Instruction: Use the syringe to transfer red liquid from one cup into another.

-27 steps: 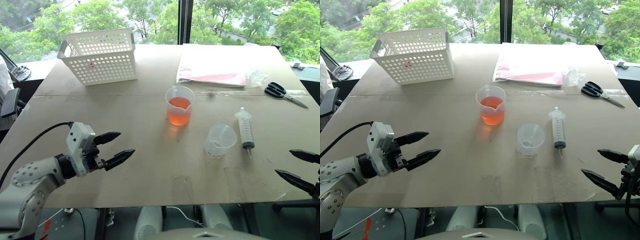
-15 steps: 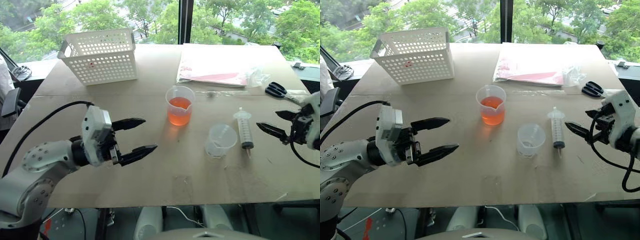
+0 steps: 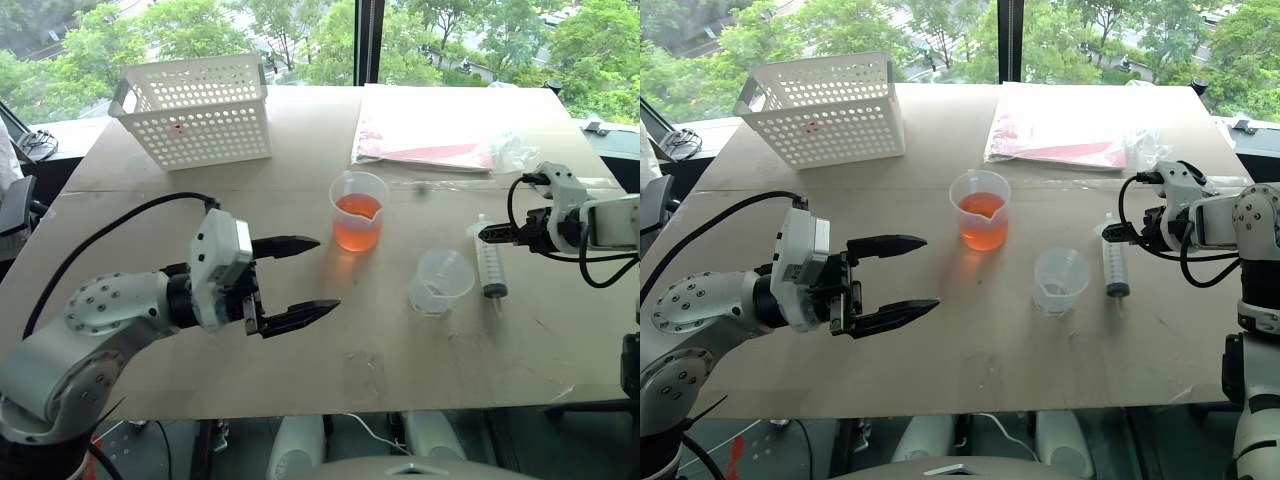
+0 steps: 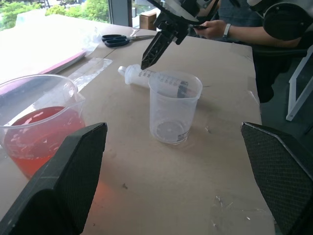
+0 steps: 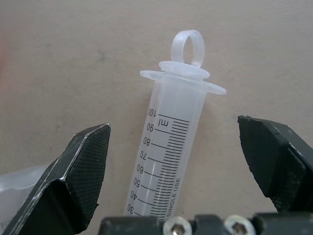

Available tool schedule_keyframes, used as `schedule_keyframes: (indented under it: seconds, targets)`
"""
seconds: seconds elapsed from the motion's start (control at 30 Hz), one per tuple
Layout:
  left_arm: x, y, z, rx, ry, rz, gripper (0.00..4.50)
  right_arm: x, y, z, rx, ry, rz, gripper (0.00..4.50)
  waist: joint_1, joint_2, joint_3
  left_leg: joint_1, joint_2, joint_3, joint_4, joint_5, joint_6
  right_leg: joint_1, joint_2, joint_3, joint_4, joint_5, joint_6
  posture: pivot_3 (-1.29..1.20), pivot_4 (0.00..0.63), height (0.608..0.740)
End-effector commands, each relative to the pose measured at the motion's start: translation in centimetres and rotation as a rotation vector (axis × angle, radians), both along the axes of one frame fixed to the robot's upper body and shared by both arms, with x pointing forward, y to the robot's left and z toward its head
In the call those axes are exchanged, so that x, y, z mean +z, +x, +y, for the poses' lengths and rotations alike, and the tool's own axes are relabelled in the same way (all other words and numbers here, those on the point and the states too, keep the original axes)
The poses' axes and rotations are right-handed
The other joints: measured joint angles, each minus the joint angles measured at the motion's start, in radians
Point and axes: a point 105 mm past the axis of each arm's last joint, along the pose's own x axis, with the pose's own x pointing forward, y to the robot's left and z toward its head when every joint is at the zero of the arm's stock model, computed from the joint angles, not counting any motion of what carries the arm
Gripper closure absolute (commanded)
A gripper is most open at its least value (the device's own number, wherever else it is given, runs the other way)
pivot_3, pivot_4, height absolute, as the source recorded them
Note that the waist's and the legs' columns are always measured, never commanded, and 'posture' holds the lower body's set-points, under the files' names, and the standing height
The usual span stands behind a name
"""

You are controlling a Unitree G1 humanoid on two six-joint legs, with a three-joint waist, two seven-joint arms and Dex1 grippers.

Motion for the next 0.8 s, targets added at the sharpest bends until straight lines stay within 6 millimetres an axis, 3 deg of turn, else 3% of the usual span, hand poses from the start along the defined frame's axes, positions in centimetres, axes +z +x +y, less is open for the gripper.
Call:
schedule_keyframes:
  seconds: [0.03, 0.13, 0.17, 0.27, 0.4, 0.57, 0.7, 0.8]
  targets:
    - [0.6, -0.8, -0.4, -0.012, 0.003, -0.042, 0.05, -0.2, 0.7, 0.3, -0.024, -0.011, 0.039, 0.0, 0.0, 0.0, 0.0, 0.0, 0.0, 0.0, 0.0, 0.0, 0.0, 0.0, 0.0, 0.0, 0.0, 0.0, 0.0, 0.0, 0.15, 0.74]
    - [0.5, -0.9, -0.6, -0.009, -0.001, -0.042, 0.05, -1.4, 0.9, 0.6, -0.034, -0.022, 0.108, 0.0, 0.0, 0.0, 0.0, 0.0, 0.0, 0.0, 0.0, 0.0, 0.0, 0.0, 0.001, 0.0, 0.0, 0.001, 0.002, 0.0, 0.15, 0.74]
    - [0.6, -0.9, -0.6, -0.008, -0.004, -0.042, 0.02, -1.9, 0.8, 0.6, -0.034, -0.032, 0.129, 0.25, 0.002, 0.0, 0.0, 0.0, 0.0, 0.0, 0.0, 0.0, 0.0, 0.0, 0.001, 0.0, 0.0, 0.001, 0.002, 0.0, 0.15, 0.74]
    - [0.6, -0.9, -0.6, -0.004, -0.008, -0.043, 0.0, -2.4, 0.9, 0.6, -0.031, -0.06, 0.157, 1.28, 0.004, 0.0, 0.0, -0.001, 0.0, 0.0, 0.0, 0.0, 0.0, 0.0, 0.0, 0.0, 0.0, 0.001, 0.002, 0.0, 0.15, 0.74]
    - [0.8, -0.7, -0.3, 0.024, -0.031, -0.037, 0.0, -1.1, 1.2, 0.8, 0.031, -0.088, 0.105, 2.93, 0.002, 0.0, 0.0, -0.001, 0.0, 0.0, 0.0, 0.0, 0.0, 0.0, 0.0, 0.0, -0.001, 0.001, 0.003, 0.0, 0.15, 0.74]
    - [1.7, 0.7, -0.6, 0.082, -0.122, -0.024, 0.0, 1.4, 0.4, -0.4, 0.198, -0.157, -0.126, 3.02, 0.013, 0.002, 0.002, -0.001, 0.0, -0.001, 0.0, 0.0, 0.0, 0.0, -0.001, -0.001, -0.001, 0.001, 0.003, 0.0, 0.15, 0.74]
    - [2.3, 2.3, -0.6, 0.143, -0.129, -0.031, 0.0, 6.5, -0.3, 0.2, 0.267, 0.029, -0.459, 3.02, 0.011, 0.002, 0.002, -0.002, 0.0, -0.002, 0.0, 0.0, 0.0, 0.0, -0.001, -0.002, -0.001, 0.001, 0.004, 0.0, 0.15, 0.74]
    - [2.9, 3.0, -0.6, 0.153, -0.142, -0.024, 0.0, 8.5, -1.3, 0.9, 0.317, 0.045, -0.569, 3.02, -0.002, 0.003, 0.002, 0.0, 0.0, -0.001, 0.0, 0.0, 0.0, 0.0, 0.0, -0.001, 0.0, 0.001, 0.004, 0.0, 0.15, 0.74]
